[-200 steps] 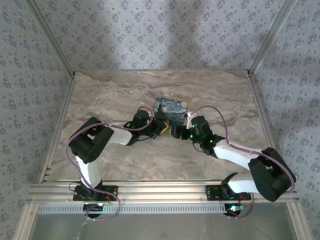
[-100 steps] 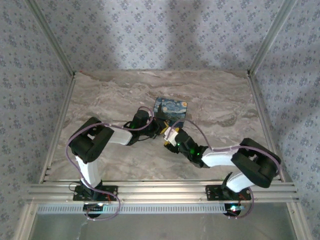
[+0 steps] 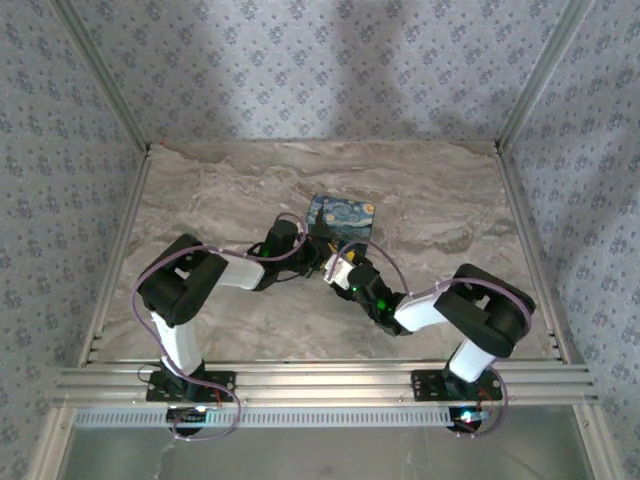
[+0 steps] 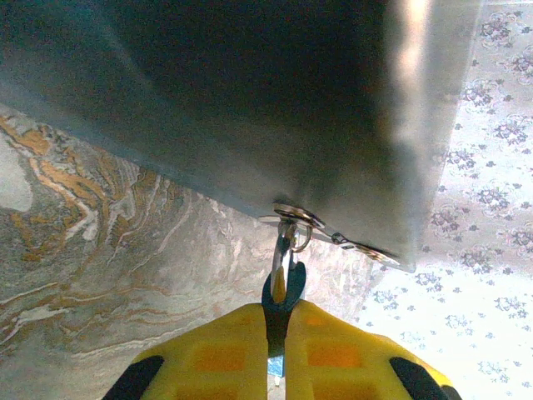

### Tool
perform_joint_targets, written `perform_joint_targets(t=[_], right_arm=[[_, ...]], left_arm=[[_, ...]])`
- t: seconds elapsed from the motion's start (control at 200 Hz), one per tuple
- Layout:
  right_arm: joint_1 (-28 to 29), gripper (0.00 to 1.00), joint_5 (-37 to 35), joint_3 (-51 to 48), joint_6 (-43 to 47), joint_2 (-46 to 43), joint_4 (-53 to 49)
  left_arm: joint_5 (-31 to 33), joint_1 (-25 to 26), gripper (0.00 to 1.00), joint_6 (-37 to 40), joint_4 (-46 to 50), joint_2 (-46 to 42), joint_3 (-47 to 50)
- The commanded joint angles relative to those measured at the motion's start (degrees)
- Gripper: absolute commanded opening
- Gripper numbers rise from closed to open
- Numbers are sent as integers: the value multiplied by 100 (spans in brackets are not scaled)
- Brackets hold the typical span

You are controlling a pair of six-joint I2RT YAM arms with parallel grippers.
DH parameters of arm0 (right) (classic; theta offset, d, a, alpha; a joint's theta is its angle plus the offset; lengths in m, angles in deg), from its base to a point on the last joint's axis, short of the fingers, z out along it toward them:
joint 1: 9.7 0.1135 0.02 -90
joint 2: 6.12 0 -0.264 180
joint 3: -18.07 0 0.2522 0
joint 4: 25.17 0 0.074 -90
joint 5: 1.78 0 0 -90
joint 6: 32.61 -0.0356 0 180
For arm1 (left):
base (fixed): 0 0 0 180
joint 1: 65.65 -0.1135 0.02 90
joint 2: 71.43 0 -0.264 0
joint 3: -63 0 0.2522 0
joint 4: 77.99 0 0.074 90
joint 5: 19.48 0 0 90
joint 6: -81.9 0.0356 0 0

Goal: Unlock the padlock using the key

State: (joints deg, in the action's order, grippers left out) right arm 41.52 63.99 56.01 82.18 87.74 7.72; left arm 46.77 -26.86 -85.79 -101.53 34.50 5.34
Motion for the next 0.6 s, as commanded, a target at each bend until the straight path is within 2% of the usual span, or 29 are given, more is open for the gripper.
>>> perform_joint_targets(t=[0.0,0.225,0.435,0.595], right_arm=[[-74,54,23,-12,78,113,246],[-171,46,191,25,58,195,335],[-191,45,305,112,78,260,386],[-201,40,330,178,38,305,430]], left_arm=[[-18,45,9,-62,108,-46,-112],[-20,49,9,-62,118,-39,-125],[-25,55,9,-62,117,-37,-136],[-25,51,9,-54,134,-46,-132]])
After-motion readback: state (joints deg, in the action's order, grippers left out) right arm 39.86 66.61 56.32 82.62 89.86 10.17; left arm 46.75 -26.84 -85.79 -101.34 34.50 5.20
